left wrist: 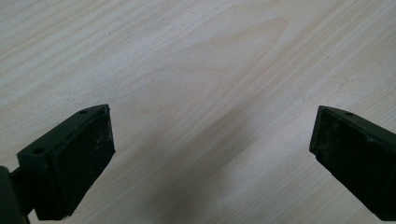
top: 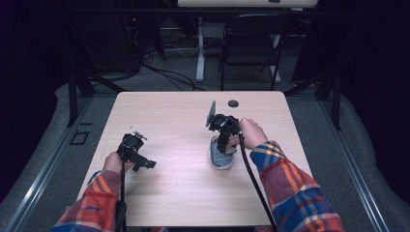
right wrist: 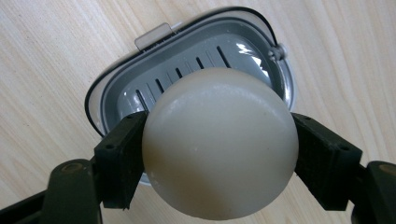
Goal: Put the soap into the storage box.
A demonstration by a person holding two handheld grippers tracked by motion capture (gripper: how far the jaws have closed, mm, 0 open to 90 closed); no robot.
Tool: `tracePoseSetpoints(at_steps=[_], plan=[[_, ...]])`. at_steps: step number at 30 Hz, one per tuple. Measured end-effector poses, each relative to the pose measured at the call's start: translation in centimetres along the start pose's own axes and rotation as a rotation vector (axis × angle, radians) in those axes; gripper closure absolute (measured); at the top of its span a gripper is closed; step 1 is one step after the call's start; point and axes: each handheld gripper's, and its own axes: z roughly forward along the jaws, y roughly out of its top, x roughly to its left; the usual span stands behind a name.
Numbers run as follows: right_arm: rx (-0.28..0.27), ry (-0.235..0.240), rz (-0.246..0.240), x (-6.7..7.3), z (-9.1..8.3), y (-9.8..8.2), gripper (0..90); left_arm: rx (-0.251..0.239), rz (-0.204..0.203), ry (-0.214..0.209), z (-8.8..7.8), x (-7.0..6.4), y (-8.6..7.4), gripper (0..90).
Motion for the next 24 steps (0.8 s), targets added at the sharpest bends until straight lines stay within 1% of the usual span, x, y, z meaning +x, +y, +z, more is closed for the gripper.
tracePoseSetpoints(at_steps=[10, 14, 24], plan=[[0.016, 0.016, -0.018, 0.5, 1.3, 0.6, 24.6, 0.003, 0.003, -0.001, 0.0, 0.0, 0.0, 0.0], [0.015, 0.021, -0.015, 0.6, 1.8, 0.6, 24.6, 0.003, 0.003, 0.003, 0.0, 0.0, 0.0, 0.0], [0.023, 0.018, -0.021, 0.7, 2.5, 0.7, 24.5, 0.004, 0.006, 0.002, 0.0, 0.0, 0.0, 0.0]])
